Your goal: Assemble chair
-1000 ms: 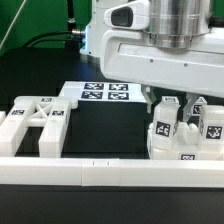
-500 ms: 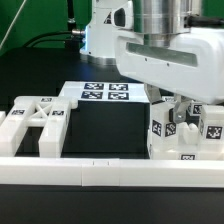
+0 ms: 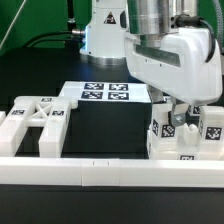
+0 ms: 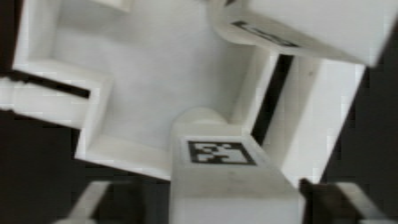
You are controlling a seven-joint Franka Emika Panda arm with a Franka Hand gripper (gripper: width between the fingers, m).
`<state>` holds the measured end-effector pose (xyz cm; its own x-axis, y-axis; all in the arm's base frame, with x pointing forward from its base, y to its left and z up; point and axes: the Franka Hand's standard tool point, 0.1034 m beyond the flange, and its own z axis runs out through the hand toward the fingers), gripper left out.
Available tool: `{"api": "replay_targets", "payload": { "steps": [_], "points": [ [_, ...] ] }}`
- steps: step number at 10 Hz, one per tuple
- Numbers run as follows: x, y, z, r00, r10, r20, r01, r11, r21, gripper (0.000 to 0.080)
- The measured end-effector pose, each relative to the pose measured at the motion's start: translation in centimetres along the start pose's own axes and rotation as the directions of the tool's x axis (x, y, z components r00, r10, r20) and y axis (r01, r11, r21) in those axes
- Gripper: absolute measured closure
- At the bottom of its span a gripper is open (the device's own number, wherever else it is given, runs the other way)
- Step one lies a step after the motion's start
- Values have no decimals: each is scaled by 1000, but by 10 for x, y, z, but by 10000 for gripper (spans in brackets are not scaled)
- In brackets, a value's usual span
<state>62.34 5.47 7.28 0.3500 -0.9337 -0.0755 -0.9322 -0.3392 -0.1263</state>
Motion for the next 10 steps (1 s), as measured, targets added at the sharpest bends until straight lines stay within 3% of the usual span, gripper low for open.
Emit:
{"api": "replay_targets", "payload": {
  "steps": [1, 5, 6, 7, 10],
  "points": [
    [0, -2, -2, 998, -61, 1, 61, 998, -18, 214],
    [1, -2, -1, 937, -350, 2, 350, 937, -17, 154],
    [3, -1, -1, 852, -524, -9, 523, 851, -42, 154],
    [4, -1, -1, 788, -616, -10, 614, 787, -52, 151],
    [10, 0, -4, 623, -782, 6, 781, 622, -59, 151]
  ]
}}
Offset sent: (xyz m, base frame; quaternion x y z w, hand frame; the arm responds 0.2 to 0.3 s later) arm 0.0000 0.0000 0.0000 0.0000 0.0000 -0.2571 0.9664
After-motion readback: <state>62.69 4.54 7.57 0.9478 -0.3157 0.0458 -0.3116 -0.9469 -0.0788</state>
